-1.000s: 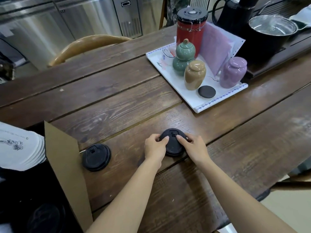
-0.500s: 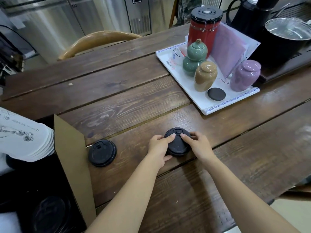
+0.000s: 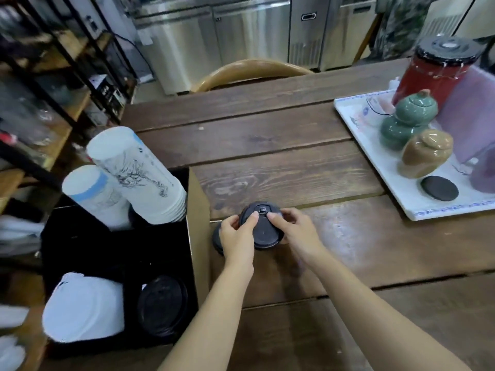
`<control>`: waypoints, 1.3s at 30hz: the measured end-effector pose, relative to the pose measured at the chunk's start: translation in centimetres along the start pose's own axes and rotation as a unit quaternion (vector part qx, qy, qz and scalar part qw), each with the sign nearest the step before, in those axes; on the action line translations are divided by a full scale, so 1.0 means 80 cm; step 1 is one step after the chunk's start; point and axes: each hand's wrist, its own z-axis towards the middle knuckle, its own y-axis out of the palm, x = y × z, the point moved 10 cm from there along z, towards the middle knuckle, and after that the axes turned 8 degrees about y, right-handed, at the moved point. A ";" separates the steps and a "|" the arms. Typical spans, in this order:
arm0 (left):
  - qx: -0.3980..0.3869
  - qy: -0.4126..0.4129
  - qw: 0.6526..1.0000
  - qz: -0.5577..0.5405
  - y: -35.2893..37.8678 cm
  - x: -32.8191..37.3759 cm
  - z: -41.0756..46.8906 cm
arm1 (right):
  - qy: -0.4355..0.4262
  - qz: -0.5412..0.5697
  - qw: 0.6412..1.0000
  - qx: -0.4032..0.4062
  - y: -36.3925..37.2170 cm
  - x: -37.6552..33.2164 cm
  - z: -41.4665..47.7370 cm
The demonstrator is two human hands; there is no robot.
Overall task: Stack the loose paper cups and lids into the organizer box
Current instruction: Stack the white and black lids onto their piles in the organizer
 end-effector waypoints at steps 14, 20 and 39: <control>0.092 0.026 0.984 0.152 -0.046 -0.017 0.028 | 0.041 -0.174 0.980 -0.082 0.093 0.012 0.045; 0.048 -0.071 0.995 0.053 -0.039 -0.042 0.028 | 0.067 -0.179 0.977 -0.094 0.082 0.015 0.045; -0.098 -0.003 0.993 -0.071 -0.048 0.048 -0.022 | -0.105 -0.060 0.991 -0.051 0.043 -0.087 -0.037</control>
